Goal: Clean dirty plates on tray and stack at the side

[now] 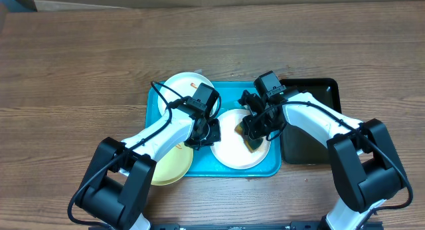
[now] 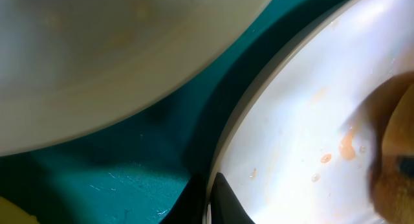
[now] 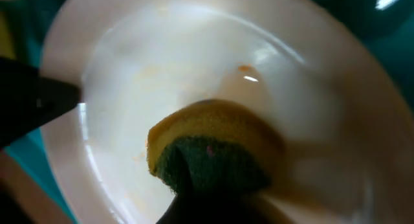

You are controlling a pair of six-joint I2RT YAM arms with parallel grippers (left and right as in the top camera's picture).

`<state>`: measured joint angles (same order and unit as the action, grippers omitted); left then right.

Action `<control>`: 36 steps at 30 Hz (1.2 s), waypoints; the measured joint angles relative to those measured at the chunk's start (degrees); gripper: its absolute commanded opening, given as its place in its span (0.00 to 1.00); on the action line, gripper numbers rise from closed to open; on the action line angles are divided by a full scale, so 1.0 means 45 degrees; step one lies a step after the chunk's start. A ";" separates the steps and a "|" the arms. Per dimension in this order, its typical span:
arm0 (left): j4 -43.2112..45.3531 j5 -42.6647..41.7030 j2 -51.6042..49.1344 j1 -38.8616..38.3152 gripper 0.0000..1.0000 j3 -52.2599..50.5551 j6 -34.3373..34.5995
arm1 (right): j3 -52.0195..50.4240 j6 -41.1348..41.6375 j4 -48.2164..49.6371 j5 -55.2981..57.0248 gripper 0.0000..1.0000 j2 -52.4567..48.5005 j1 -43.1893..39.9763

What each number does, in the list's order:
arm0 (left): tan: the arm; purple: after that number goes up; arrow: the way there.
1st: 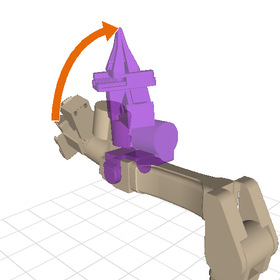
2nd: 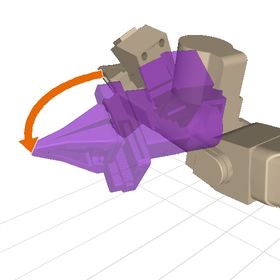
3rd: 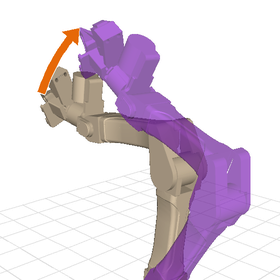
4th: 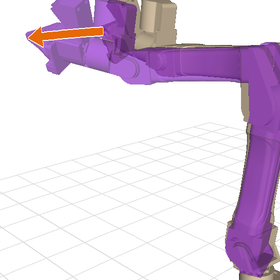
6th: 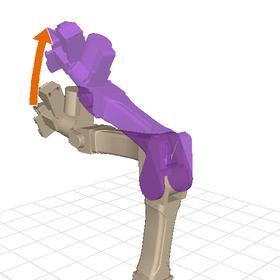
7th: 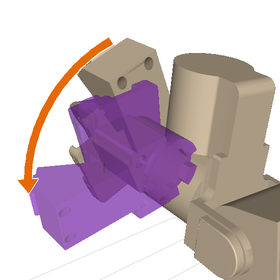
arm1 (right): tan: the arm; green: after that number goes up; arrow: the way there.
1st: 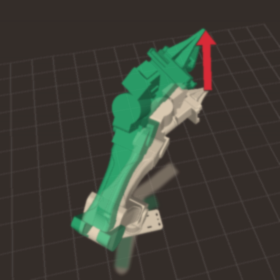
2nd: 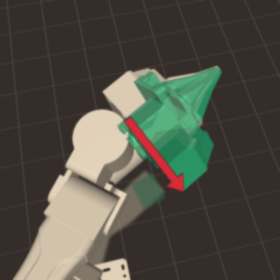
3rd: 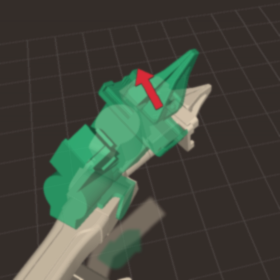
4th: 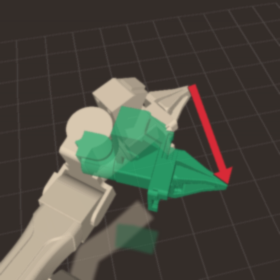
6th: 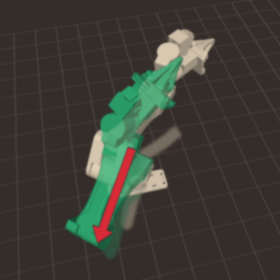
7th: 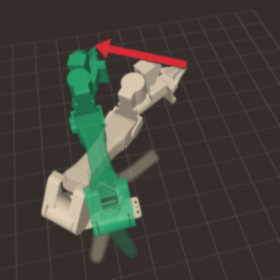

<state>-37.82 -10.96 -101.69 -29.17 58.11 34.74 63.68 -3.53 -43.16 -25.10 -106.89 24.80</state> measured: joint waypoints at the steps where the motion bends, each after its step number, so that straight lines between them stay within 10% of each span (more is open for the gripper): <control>1: 0.0000 0.0000 0.0000 0.0000 0.07 0.0000 0.0005 | 0.0015 0.0029 0.0019 -0.0423 0.04 0.0000 0.0000; 18: -0.0044 0.0005 -0.0005 0.0000 0.10 0.0000 -0.0044 | 0.4007 0.0243 -0.3599 0.0437 0.04 -0.0029 -0.2458; 36: -0.0010 0.0000 -0.0005 0.0000 0.12 0.0000 -0.0044 | 0.1331 0.1914 -0.1593 0.5440 0.15 -0.0053 -0.3993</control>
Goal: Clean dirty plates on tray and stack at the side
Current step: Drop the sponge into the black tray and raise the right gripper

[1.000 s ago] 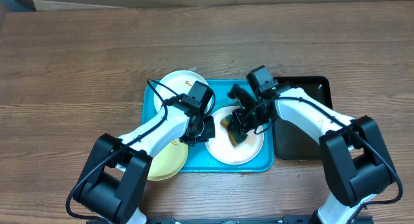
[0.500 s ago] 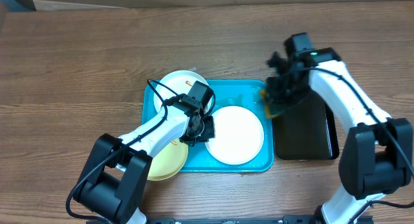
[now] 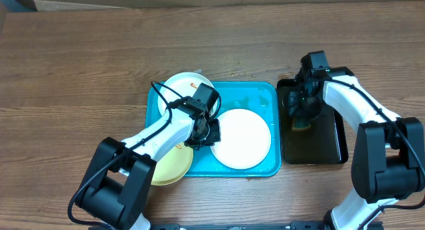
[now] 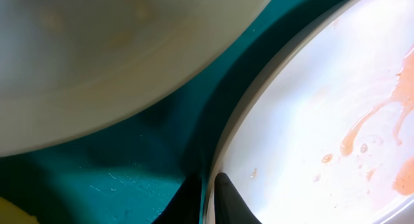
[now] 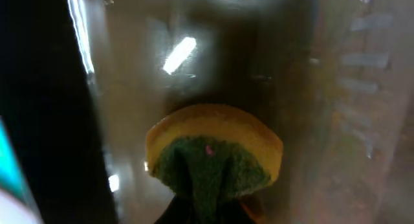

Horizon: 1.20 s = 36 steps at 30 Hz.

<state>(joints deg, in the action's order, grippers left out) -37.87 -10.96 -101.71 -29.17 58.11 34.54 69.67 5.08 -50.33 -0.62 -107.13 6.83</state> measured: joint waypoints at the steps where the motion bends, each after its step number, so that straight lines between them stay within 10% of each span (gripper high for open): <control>1: 0.0000 0.0000 0.0000 0.0000 0.14 0.0000 0.0000 | 0.0000 0.0058 0.0073 0.0097 0.22 0.0000 0.0005; 6: 0.0000 0.0000 0.0000 0.0000 0.21 0.0000 -0.0015 | 0.0005 0.0253 0.0243 0.0345 0.68 0.0000 0.0005; 15: 0.0044 0.0000 0.0000 0.0000 0.23 0.0000 -0.0044 | 0.1506 0.1005 -0.1180 0.0379 0.69 -0.0029 0.0000; 22: 0.0044 -0.0005 0.0000 0.0000 0.04 0.0000 -0.0049 | 0.3143 0.1530 -0.1739 0.0374 0.75 -0.0029 -0.0427; 36: -0.2093 -0.0063 -0.0029 0.0136 0.04 0.1535 -0.0243 | 0.3143 0.1870 -0.1870 -0.0112 0.74 -0.0029 -0.4580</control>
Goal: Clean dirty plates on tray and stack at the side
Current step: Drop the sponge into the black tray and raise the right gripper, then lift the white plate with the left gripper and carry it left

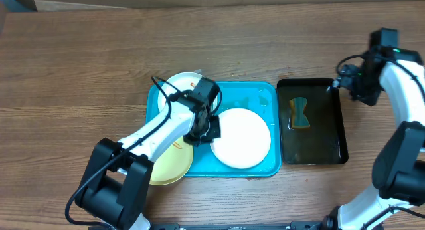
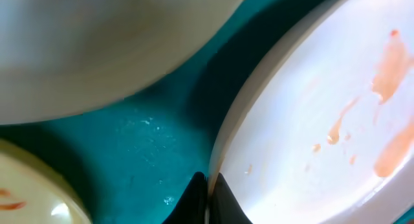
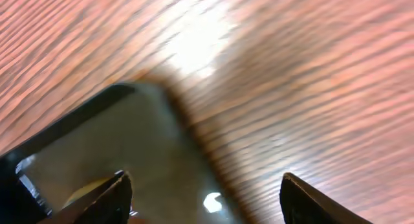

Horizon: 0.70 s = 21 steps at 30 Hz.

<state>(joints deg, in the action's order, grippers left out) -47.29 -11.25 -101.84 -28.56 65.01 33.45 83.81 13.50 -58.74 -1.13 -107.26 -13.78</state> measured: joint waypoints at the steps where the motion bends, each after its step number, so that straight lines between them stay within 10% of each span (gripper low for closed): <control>1: -0.0175 0.0092 0.0000 0.0039 0.04 0.0282 -0.0053 | 0.0000 0.0000 -0.0019 0.0000 0.75 0.0000 -0.0223; 21: 0.1622 0.3128 -0.0034 -0.0680 0.04 0.3920 -0.2123 | -0.0505 0.0000 0.0928 0.0015 0.93 0.0000 -0.1331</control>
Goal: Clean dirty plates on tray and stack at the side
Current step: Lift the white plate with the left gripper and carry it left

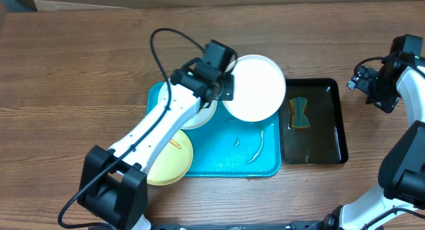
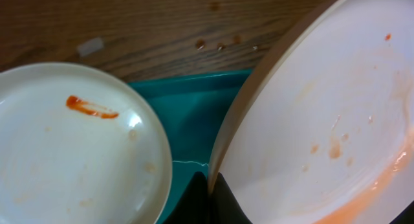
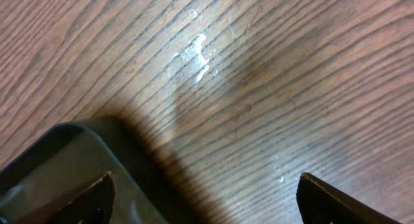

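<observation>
My left gripper (image 1: 224, 89) is shut on the rim of a white plate (image 1: 255, 87), held raised and tilted over the teal tray's (image 1: 232, 157) back right corner. In the left wrist view the gripper (image 2: 208, 193) pinches that plate (image 2: 323, 120), which carries faint orange smears. A second white plate (image 1: 192, 110) with a red streak lies at the tray's back left, also in the left wrist view (image 2: 71, 146). A yellow plate (image 1: 166, 160) overhangs the tray's front left. My right gripper (image 1: 384, 92) hangs open and empty over the table (image 3: 204, 208).
A black tray of murky water (image 1: 325, 133) stands right of the teal tray, with the yellow-green sponge (image 1: 300, 114) lying in it; its corner (image 3: 45, 166) shows in the right wrist view. Wet streaks (image 1: 255, 147) mark the teal tray's floor.
My left gripper has gone from the tray's middle, with the white plate lying flat, to the tray's back right, the plate now lifted and tilted. The right gripper shifted slightly, still open.
The right gripper pressed the sponge on the white plate while the left pinched its rim. Then the sponge was over the black tray, still gripped. Then it lay in the water and the right gripper stood open at the far right. Now the plate is raised.
</observation>
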You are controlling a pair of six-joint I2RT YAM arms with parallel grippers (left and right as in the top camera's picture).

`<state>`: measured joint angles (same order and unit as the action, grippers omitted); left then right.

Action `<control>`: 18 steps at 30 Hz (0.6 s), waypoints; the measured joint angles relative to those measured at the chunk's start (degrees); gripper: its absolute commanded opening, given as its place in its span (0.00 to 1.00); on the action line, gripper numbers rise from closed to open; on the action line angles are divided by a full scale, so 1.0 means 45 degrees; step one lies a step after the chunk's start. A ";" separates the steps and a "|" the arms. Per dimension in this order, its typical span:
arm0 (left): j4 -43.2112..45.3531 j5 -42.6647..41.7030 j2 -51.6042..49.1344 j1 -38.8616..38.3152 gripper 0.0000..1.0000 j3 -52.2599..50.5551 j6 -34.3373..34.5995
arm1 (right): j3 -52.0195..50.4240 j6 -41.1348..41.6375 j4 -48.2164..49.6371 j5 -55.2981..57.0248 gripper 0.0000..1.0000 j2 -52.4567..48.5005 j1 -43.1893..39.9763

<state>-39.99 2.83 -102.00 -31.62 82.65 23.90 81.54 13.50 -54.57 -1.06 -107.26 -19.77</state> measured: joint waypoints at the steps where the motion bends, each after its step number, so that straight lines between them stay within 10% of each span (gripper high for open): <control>1: 0.0228 0.0209 -0.0005 -0.0194 0.04 0.0000 -0.0039 | -0.0126 0.0000 0.0223 0.0015 0.93 0.0000 -0.0005; 18: 0.4444 0.4561 -0.0015 -0.4046 0.04 0.0019 -0.2735 | -0.0481 0.0321 0.0918 0.0058 1.00 0.0000 -0.1515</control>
<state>-19.99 23.35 -102.06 -49.82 82.74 11.60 79.37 14.94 -50.43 -0.80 -107.26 -26.59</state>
